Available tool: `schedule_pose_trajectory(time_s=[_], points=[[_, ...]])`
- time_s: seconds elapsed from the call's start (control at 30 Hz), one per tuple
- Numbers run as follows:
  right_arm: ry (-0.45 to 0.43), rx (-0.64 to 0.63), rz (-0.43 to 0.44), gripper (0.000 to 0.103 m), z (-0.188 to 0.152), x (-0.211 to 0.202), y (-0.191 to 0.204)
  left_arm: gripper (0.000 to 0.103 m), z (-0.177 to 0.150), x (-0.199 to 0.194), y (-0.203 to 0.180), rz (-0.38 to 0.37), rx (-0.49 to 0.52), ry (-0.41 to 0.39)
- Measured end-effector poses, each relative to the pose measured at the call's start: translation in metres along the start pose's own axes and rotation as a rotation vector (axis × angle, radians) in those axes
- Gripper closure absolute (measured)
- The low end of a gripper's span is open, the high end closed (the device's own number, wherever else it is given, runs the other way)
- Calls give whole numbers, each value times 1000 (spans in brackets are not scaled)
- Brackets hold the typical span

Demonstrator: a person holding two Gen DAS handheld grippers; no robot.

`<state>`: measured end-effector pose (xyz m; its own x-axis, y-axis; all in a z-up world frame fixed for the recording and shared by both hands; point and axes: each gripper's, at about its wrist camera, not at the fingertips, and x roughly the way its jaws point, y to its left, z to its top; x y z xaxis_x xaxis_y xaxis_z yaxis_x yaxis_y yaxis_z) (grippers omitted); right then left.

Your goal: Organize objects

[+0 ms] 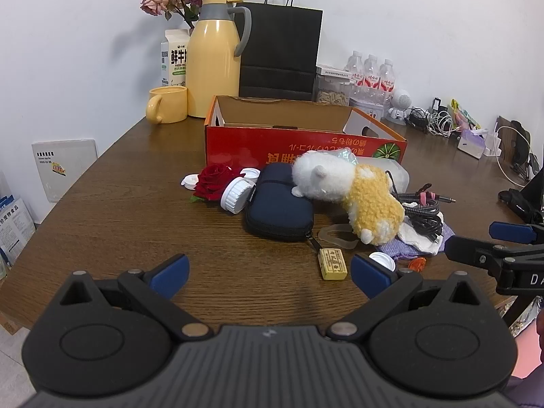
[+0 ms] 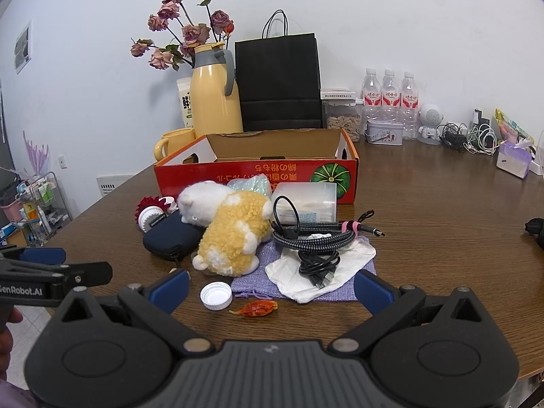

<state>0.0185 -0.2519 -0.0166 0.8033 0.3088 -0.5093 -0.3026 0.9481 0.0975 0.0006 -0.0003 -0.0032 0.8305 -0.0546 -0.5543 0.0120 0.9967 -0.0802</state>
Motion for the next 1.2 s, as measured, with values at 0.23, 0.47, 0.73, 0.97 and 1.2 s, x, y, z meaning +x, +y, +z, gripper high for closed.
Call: schedule_pose_trajectory(time_s=[0.23,0.47,0.73,0.97,1.2], points=[[2,-4,0,0,1,0,2,0,0,1,0,1,-1,4],[7,-36,14,1,-3,7,5,0,-1,8,2,-12,-3,25],[57,-123,53,39,-17,35,10,0,-4,25,5,-73,-32,68],[83,-158,73,53,-26,51,13,0,-5,38,0,-78,-28,84],[65,-176,108,63,-28,51,13,0,-3,49,-7,-77,-16,98]])
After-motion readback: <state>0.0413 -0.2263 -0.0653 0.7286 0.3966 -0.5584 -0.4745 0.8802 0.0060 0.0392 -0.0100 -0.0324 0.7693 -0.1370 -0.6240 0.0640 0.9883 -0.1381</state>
